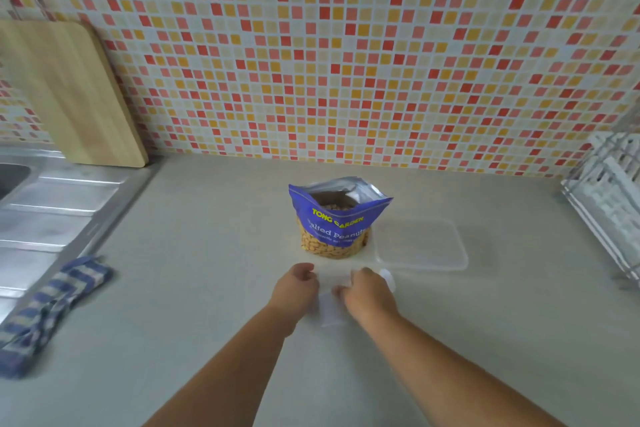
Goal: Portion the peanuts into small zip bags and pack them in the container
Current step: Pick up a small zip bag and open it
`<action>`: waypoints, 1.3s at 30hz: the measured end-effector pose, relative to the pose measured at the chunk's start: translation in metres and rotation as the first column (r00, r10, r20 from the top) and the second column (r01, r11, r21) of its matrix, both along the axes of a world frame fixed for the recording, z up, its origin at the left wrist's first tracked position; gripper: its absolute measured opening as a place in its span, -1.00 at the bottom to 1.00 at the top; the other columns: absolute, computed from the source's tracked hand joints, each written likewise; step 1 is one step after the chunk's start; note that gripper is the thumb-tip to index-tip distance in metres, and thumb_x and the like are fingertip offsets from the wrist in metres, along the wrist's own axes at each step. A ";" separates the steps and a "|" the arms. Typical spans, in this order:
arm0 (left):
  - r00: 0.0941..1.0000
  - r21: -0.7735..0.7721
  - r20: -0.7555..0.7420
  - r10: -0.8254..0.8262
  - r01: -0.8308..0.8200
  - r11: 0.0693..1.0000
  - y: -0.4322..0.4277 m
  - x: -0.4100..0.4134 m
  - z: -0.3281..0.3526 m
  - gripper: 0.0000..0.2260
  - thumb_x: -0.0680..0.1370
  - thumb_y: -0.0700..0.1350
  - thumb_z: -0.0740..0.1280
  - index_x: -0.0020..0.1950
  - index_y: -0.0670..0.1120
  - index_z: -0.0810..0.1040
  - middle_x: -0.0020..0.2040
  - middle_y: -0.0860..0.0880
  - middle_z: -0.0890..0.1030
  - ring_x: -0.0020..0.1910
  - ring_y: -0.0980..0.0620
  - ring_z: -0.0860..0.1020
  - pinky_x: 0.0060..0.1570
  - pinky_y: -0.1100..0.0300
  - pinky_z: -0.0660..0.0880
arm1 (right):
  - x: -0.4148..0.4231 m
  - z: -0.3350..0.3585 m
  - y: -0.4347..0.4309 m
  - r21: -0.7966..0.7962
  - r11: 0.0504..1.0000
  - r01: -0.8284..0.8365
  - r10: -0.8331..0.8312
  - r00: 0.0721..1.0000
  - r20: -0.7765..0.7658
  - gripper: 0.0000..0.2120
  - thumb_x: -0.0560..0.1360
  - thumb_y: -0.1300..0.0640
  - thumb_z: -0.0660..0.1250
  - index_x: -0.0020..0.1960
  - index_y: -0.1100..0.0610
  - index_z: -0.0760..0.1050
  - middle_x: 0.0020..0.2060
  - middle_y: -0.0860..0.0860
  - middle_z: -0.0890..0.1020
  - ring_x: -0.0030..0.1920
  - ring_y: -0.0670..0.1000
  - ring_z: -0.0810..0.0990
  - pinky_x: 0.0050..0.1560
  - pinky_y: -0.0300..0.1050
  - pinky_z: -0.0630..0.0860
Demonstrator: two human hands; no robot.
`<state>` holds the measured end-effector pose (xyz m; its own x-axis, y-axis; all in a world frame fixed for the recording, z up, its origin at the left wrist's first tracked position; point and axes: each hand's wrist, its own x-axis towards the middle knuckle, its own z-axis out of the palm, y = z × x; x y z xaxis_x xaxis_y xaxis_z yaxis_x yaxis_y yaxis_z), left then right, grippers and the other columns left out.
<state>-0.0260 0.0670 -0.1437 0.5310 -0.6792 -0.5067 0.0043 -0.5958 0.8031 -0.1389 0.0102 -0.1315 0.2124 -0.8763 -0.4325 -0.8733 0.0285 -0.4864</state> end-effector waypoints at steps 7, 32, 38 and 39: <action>0.998 -0.045 0.057 -0.038 0.041 0.998 0.003 0.001 -0.005 -0.62 0.49 -0.29 0.17 0.27 -0.05 0.47 0.07 -0.01 0.52 -0.04 0.01 0.49 -0.15 0.31 0.42 | 0.000 -0.008 0.000 0.048 0.997 0.053 -0.055 0.997 0.051 -0.69 0.48 0.02 0.32 0.16 0.16 0.50 -0.03 0.07 0.54 0.13 0.15 0.58 0.13 -0.06 0.52; 0.981 -0.236 -0.114 -0.156 0.126 0.963 0.006 0.002 0.029 -0.87 0.46 -0.12 0.43 -0.01 -0.06 0.66 -0.18 0.02 0.63 -0.20 0.10 0.50 -0.18 0.32 0.44 | -0.013 0.012 0.002 0.044 0.988 0.151 -0.149 0.812 0.564 -0.77 0.46 0.21 0.35 -0.28 -0.07 0.47 -0.32 -0.08 0.56 -0.24 -0.02 0.50 -0.10 -0.19 0.42; 0.983 -0.227 0.148 -0.112 0.144 0.963 0.004 0.000 0.031 -0.82 0.41 -0.06 0.47 -0.29 -0.16 0.63 -0.40 0.05 0.53 -0.43 0.13 0.38 -0.37 0.36 0.32 | -0.020 0.019 -0.001 0.046 0.989 0.143 -0.141 0.782 0.607 -0.78 0.46 0.22 0.38 -0.26 -0.05 0.47 -0.33 -0.11 0.56 -0.22 -0.04 0.51 -0.16 -0.26 0.41; 0.977 -0.238 0.189 -0.101 0.145 0.960 0.003 -0.001 0.032 -0.78 0.39 -0.07 0.49 -0.30 -0.20 0.59 -0.42 0.04 0.47 -0.44 0.11 0.35 -0.41 0.34 0.29 | -0.021 0.022 -0.001 0.031 0.988 0.154 -0.141 0.783 0.605 -0.81 0.46 0.21 0.39 -0.23 -0.04 0.48 -0.31 -0.10 0.57 -0.20 -0.04 0.53 -0.13 -0.25 0.42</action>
